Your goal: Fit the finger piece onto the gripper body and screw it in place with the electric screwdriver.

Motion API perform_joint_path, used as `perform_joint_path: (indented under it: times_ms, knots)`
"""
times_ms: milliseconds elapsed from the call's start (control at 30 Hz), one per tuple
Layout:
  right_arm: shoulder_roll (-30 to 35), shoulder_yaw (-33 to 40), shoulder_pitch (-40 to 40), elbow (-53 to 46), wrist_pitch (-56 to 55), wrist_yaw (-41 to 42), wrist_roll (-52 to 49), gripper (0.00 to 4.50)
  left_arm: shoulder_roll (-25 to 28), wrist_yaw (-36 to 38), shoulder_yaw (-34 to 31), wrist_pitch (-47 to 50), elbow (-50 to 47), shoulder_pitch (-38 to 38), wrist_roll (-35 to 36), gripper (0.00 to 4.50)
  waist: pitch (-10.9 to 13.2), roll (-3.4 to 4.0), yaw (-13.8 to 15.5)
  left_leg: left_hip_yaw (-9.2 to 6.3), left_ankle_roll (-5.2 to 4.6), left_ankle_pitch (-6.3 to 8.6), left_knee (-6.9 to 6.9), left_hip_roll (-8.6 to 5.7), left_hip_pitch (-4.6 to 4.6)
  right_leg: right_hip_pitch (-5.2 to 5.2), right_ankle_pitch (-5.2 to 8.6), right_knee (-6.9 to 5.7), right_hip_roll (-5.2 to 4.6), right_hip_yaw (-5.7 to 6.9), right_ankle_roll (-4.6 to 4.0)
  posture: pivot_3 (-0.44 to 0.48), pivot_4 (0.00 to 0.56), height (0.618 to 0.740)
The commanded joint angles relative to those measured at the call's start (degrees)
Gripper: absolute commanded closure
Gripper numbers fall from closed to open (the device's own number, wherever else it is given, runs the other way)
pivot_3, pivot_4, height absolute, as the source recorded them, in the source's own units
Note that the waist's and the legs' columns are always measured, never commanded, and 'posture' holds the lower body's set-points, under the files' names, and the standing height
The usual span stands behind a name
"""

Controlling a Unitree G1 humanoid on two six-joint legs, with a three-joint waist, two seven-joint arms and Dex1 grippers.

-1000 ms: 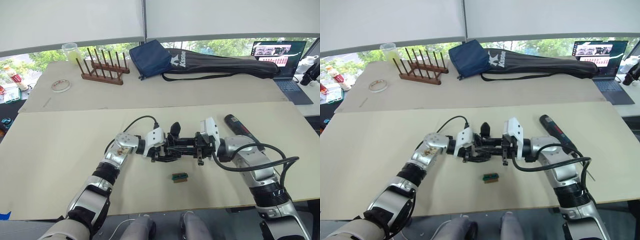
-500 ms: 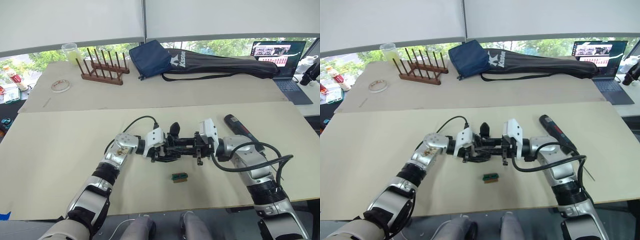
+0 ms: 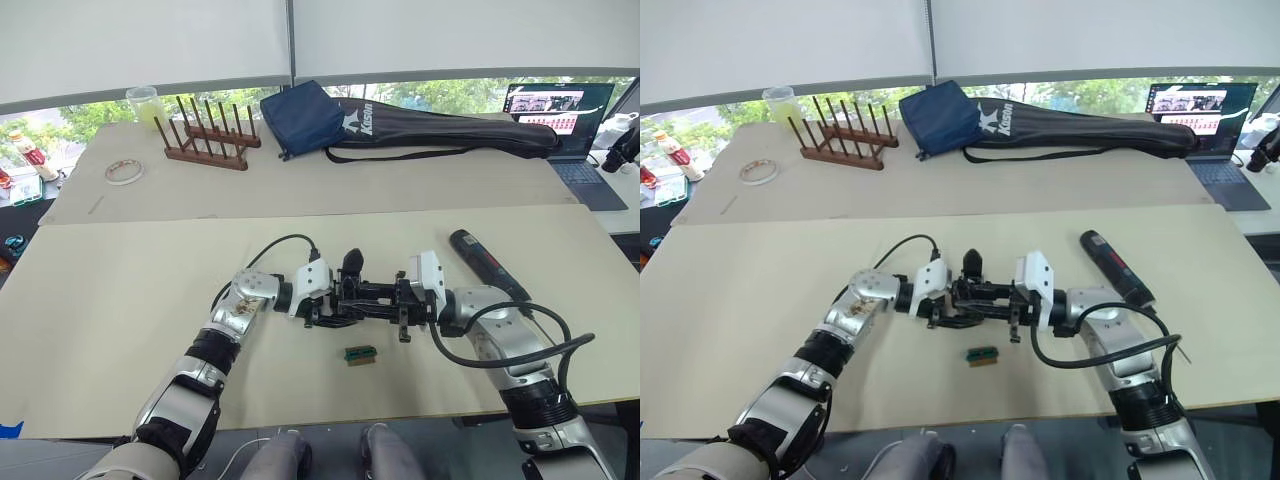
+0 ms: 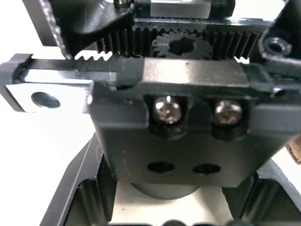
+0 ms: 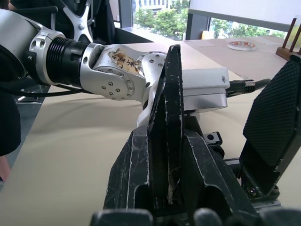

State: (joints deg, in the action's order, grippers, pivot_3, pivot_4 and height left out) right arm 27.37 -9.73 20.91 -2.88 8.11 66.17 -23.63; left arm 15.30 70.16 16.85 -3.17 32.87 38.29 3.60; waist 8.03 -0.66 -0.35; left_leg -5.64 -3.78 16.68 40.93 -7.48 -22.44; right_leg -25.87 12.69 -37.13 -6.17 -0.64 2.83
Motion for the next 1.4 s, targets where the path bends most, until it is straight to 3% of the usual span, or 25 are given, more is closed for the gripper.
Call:
perform_joint_path:
  times_ms: [33, 200, 400, 567, 767, 967, 1167, 1400]
  knots:
    - [-1.59, -3.48, 0.77, 5.4, 3.12, -0.11, 2.52, 4.11, 0.41, -0.05, -1.02, 0.47, -1.86, 0.62, 0.96, 2.13, 0.0, 0.0, -0.18, 0.0, 0.0, 0.0, -0.04, 0.01, 0.1, 0.11, 0.0, 0.02, 0.0, 0.0, 0.0, 0.0, 0.15, 0.74]
    - [-0.16, -4.74, 2.57, 8.74, 3.85, 4.79, 2.5, 4.11, 0.51, -0.21, -1.05, 0.55, -1.92, 0.67, 1.05, 2.13, 0.0, 0.01, -0.44, 0.0, 0.03, 0.02, -0.18, 0.17, 0.6, 0.62, 0.0, 0.13, 0.09, -0.03, 0.0, 0.0, 0.15, 0.74]
    - [2.66, -5.8, 2.63, 9.48, 6.56, 11.42, 1.47, 4.11, 0.19, -0.47, -1.1, 0.58, -1.92, 0.59, 1.06, 2.13, -0.01, 0.02, 0.02, -0.02, 0.0, 0.04, -0.18, 0.15, 0.59, 0.63, 0.0, 0.12, 0.1, -0.01, 0.0, 0.0, 0.15, 0.74]
    - [1.24, -3.86, 0.47, 8.58, 3.14, 1.8, 6.27, 4.11, -0.14, -0.79, -1.11, 0.75, -2.21, 0.47, 1.16, 2.13, -0.03, 0.0, 0.1, -0.02, -0.05, 0.07, -0.18, 0.13, 0.6, 0.69, 0.0, 0.18, 0.06, -0.01, 0.0, 0.0, 0.15, 0.74]
    - [2.65, -2.67, -4.87, 0.51, 7.76, -5.84, 5.27, 4.11, -0.09, -1.01, -1.16, 0.78, -2.22, 0.31, 1.18, 2.13, -0.17, 0.05, 0.15, -0.02, 0.0, 0.06, -0.19, 0.17, 0.65, 0.69, 0.01, 0.17, 0.05, -0.05, 0.0, 0.0, 0.15, 0.74]
    - [2.91, -4.11, -1.72, 4.62, 7.38, -3.56, 4.59, 4.11, -0.22, -1.07, -1.21, 0.82, -2.22, 0.32, 1.14, 2.13, -0.18, 0.03, 0.14, -0.01, -0.01, 0.07, -0.19, 0.15, 0.64, 0.69, 0.01, 0.23, 0.12, -0.03, 0.0, 0.0, 0.15, 0.74]
    - [4.72, -7.76, 0.61, 7.88, 2.31, 8.31, 4.12, 4.11, -0.07, -1.11, -1.21, 0.8, -2.22, 0.41, 1.19, 2.13, -0.2, 0.02, 0.32, -0.01, -0.01, 0.07, -0.19, 0.15, 0.69, 0.76, 0.01, 0.25, 0.13, -0.02, 0.0, 0.0, 0.15, 0.74]
    - [3.74, -6.92, 0.41, 8.2, 4.91, 5.73, 3.58, 4.11, -0.2, -1.13, -1.26, 0.73, -2.18, 0.36, 1.18, 2.13, -0.22, 0.02, 0.43, -0.01, -0.04, 0.08, -0.19, 0.16, 0.68, 0.76, 0.01, 0.29, 0.1, -0.03, 0.0, 0.0, 0.15, 0.74]
